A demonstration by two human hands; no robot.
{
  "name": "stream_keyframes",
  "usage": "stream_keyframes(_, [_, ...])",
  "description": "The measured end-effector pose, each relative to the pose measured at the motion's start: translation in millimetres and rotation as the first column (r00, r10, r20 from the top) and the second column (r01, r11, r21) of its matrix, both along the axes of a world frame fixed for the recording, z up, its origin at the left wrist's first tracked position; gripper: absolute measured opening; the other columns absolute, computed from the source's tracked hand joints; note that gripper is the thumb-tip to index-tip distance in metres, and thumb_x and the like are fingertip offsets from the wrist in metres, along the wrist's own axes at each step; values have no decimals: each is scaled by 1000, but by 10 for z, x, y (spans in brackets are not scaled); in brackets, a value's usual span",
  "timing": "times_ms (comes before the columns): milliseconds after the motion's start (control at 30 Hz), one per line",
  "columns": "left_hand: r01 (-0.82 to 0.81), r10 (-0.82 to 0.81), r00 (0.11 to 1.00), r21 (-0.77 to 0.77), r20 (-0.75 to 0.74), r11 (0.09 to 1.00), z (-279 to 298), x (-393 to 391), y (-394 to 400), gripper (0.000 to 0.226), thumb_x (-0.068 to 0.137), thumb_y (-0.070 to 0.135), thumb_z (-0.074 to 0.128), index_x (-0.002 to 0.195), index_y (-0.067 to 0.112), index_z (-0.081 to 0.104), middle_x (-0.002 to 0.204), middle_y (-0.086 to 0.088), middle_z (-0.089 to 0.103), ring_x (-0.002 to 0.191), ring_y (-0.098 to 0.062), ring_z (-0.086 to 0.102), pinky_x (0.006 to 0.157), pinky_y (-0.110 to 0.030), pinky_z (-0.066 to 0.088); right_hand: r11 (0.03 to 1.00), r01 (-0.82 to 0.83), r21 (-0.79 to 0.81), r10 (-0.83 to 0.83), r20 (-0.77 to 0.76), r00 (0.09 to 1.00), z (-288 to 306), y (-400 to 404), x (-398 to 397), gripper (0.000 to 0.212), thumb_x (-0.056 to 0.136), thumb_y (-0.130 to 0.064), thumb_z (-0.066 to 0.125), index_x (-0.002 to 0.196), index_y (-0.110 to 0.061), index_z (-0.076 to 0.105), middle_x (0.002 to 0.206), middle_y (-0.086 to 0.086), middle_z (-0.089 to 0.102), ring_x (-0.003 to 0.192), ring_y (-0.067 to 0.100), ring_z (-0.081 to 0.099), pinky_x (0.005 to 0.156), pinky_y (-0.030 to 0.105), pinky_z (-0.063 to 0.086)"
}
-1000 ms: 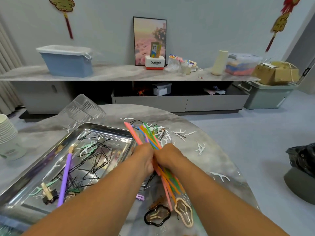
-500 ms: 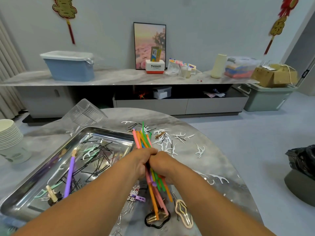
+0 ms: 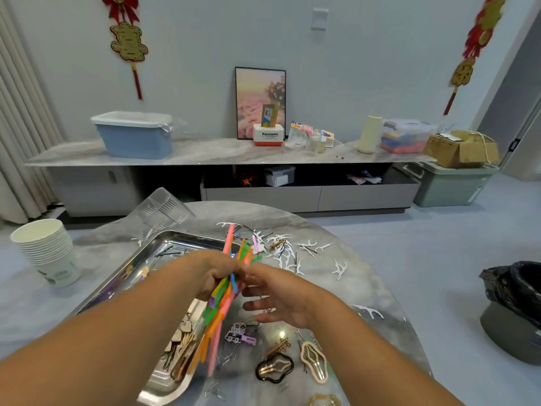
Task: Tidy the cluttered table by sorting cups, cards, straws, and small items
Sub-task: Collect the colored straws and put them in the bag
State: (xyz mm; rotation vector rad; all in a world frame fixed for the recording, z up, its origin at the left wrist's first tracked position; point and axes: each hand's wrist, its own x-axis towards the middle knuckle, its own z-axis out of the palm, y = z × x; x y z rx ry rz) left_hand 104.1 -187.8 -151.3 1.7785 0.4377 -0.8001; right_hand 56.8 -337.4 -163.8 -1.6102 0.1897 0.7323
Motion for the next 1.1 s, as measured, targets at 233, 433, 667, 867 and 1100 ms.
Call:
stream_keyframes(233, [16, -17, 1000, 76, 12, 997, 160, -209, 284, 22, 96, 0, 51, 74, -4, 57, 54, -13, 62, 39, -19, 58, 42, -23, 50, 981, 191, -17, -192, -39, 981, -66, 89, -169, 36, 100, -40, 49, 117, -17, 71, 117, 2, 71, 90, 19, 70, 78, 31, 52])
stream_keyframes(433, [22, -26, 998, 72, 50, 997, 381, -392, 452, 16, 96, 4, 61, 81, -2, 61, 61, -10, 62, 47, -17, 58, 49, -23, 52, 965, 260, 22, -256, -116, 960, -148, 231, -401, 32, 101, -38, 51, 114, -14, 68, 103, 4, 70, 80, 20, 68, 70, 28, 55])
stream_keyframes(667, [-184, 306, 888, -346, 343, 920, 510, -675, 488, 27, 91, 6, 70, 115, -3, 59, 81, -15, 68, 71, -21, 67, 65, -32, 60, 928, 328, 177, -318, -87, 944, 101, 465, -696, 41, 104, -45, 46, 118, -12, 66, 103, 8, 72, 84, 22, 67, 79, 34, 55])
stream_keyframes(867, [-238, 566, 715, -618, 411, 749, 634, -1024, 311, 23, 92, 3, 69, 112, 2, 58, 77, -12, 66, 73, -24, 65, 80, -40, 57, 856, 476, 204, -469, -82, 879, 257, 657, -1094, 59, 106, -57, 30, 104, -12, 70, 84, 11, 74, 80, 24, 65, 73, 33, 52])
stream_keyframes(1100, [-166, 587, 625, -647, 515, 744, 722, -1346, 160, 16, 85, 2, 75, 97, 8, 66, 81, -11, 71, 80, -28, 67, 82, -45, 58, 574, 665, 478, -541, -388, 746, 197, 646, -1228, 62, 109, -46, 30, 121, 5, 63, 85, 21, 66, 83, 30, 66, 80, 40, 55])
